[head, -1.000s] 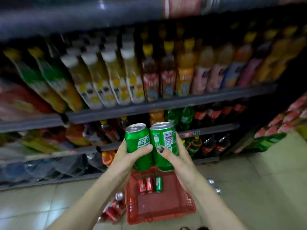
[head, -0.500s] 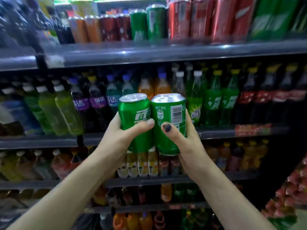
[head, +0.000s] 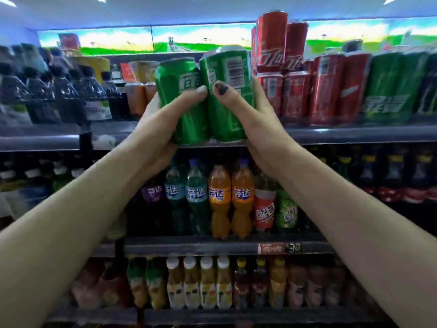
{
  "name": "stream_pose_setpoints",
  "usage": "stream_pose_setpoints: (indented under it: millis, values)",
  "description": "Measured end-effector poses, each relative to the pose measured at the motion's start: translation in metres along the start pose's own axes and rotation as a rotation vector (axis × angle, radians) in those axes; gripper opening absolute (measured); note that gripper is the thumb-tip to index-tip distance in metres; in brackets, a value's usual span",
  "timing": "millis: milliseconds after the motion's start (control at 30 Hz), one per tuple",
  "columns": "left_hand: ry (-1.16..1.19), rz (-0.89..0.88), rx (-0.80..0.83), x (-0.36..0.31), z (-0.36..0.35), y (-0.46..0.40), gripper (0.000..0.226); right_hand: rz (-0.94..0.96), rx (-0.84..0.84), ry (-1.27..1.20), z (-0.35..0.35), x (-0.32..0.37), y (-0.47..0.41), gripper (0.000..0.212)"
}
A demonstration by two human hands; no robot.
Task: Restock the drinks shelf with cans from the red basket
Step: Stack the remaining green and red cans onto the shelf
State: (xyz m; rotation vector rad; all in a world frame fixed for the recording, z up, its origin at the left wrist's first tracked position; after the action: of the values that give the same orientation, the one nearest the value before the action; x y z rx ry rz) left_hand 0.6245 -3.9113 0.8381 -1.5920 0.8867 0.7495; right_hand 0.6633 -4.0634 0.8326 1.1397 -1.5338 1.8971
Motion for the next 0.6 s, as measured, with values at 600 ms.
stream_pose_setpoints:
  millis: [600]
  values:
    - [0.051, 0.171, 0.215, 0.02, 0.052, -0.148, 0.042, -0.098, -0.031, 0.24, -0.025, -0.029, -0.145, 0.123]
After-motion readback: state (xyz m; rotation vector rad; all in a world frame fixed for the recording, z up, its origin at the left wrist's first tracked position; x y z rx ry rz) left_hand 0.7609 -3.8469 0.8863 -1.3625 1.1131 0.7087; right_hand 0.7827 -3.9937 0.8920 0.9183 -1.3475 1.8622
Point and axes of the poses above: each hand's wrist, its own y-axis away from the middle knuckle, its own z-axis out of the back of the hand, x = y × z, the point moved 5 cm from there along -y, towards the middle knuckle, and after that the axes turned 3 degrees about y, right-handed, at the moved point
